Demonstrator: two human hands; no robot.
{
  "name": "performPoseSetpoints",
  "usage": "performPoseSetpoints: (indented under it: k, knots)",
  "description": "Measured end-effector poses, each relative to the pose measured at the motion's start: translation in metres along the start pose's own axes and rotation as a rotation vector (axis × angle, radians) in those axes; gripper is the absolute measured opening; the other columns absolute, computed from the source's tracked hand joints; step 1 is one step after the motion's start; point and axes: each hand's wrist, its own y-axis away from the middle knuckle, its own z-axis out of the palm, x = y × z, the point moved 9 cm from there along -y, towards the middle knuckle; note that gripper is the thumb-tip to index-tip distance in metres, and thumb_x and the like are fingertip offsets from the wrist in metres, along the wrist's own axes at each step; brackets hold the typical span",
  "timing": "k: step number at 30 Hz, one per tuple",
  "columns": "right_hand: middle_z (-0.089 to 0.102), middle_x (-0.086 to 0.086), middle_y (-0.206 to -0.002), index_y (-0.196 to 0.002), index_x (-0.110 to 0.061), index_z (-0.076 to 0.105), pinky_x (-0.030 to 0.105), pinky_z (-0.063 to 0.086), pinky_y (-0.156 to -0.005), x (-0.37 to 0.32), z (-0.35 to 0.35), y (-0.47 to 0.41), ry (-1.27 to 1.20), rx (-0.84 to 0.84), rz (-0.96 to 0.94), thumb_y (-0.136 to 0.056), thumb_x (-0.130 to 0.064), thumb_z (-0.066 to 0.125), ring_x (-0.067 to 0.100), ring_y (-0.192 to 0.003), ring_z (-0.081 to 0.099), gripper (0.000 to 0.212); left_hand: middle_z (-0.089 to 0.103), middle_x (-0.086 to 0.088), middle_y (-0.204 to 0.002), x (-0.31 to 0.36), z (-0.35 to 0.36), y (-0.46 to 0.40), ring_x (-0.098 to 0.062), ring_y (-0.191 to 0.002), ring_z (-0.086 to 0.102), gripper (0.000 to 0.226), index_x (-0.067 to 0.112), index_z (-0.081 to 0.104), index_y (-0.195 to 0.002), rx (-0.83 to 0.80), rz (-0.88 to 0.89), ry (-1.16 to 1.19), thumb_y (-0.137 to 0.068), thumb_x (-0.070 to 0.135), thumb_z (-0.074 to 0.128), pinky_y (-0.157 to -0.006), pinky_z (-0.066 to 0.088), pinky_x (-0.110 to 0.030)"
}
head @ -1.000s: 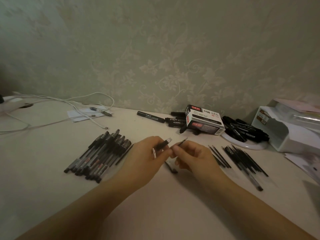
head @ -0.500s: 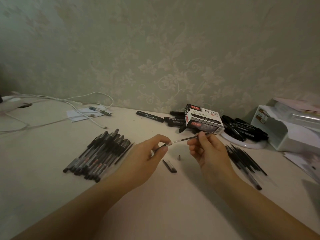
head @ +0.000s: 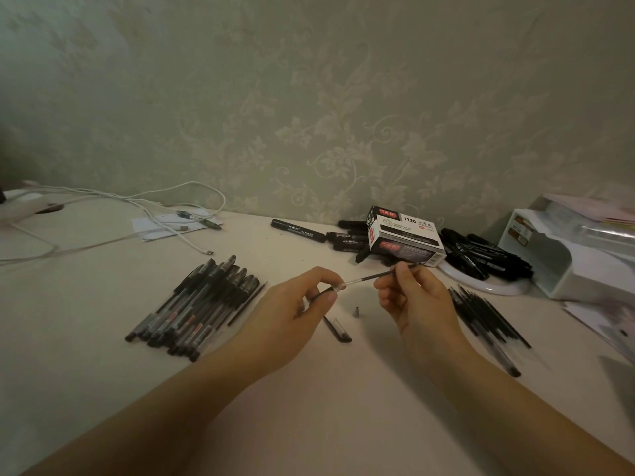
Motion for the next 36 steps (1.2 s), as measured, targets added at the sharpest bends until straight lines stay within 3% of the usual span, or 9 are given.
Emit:
performPoseSetpoints:
  k: [5,12,19,24,30,33,36]
  knots:
    - [0.070,0.000,-0.074,-0.083,-0.024,0.071,0.022,0.049,-0.063,-0.011,0.010,0.003,0.157,-0.087,-0.102,-0.098,-0.023,0.058,0.007,-0.063,0.060,0.020,0.048,0.011,-0.068,0.001,0.001,0.001,-0.005,-0.048,0.039,0.016,0.040,0.058,-0.107,-0.008,0.015,-0.042,-0.098,0.032,0.048,-0.049,0.031,-0.013]
    - [0.071,-0.014,-0.088,-0.093,-0.039,0.073,0.014,0.048,-0.064,-0.010,0.043,0.022,0.644,-0.320,-0.254,-0.087,-0.043,0.068,0.003,-0.074,0.062,0.008,0.050,0.010,-0.068,0.001,0.001,0.000,-0.004,-0.046,0.040,0.015,0.037,0.052,-0.110,0.007,0.011,0.031,-0.097,0.030,0.049,-0.048,0.032,-0.016]
    - [0.062,-0.016,-0.091,-0.099,-0.034,0.068,0.005,0.042,-0.065,-0.015,0.023,0.016,0.892,-0.133,-0.365,-0.087,-0.033,0.070,-0.004,-0.079,0.056,0.012,0.050,0.011,-0.070,-0.004,-0.003,-0.001,-0.004,-0.047,0.042,0.017,0.042,0.049,-0.113,0.014,0.006,-0.009,-0.098,0.034,0.047,-0.049,0.036,-0.017]
    - [0.055,-0.014,-0.091,-0.103,-0.033,0.066,0.009,0.037,-0.063,-0.004,0.022,0.011,1.115,-0.172,-0.359,-0.086,-0.037,0.072,0.003,-0.075,0.054,0.018,0.053,0.003,-0.071,-0.006,-0.002,-0.001,-0.004,-0.047,0.043,0.020,0.045,0.052,-0.113,0.005,0.005,-0.044,-0.098,0.032,0.046,-0.049,0.036,-0.013]
    - [0.062,-0.010,-0.081,-0.086,-0.023,0.071,0.006,0.037,-0.065,0.002,0.022,0.009,1.108,-0.213,-0.364,-0.088,-0.024,0.072,-0.001,-0.074,0.054,0.002,0.052,0.005,-0.068,-0.009,0.001,0.000,-0.001,-0.057,0.049,0.019,0.041,0.055,-0.112,-0.015,0.014,-0.130,-0.098,0.032,0.046,-0.055,0.038,-0.011]
    - [0.071,-0.005,-0.080,-0.089,-0.021,0.072,0.008,0.045,-0.069,-0.001,0.015,0.004,0.753,-0.173,-0.257,-0.089,-0.015,0.070,-0.002,-0.074,0.062,0.006,0.054,0.005,-0.068,-0.013,0.003,0.001,-0.002,-0.060,0.049,0.017,0.041,0.055,-0.110,-0.044,0.010,-0.186,-0.098,0.034,0.046,-0.053,0.037,-0.014]
    - [0.074,0.002,-0.080,-0.094,-0.014,0.072,0.012,0.049,-0.066,-0.002,0.023,0.006,0.481,-0.245,-0.189,-0.089,-0.007,0.070,0.002,-0.069,0.065,0.009,0.055,0.004,-0.068,-0.012,0.006,0.000,-0.004,-0.056,0.048,0.016,0.042,0.055,-0.110,-0.072,0.018,-0.174,-0.099,0.035,0.045,-0.051,0.038,-0.015]
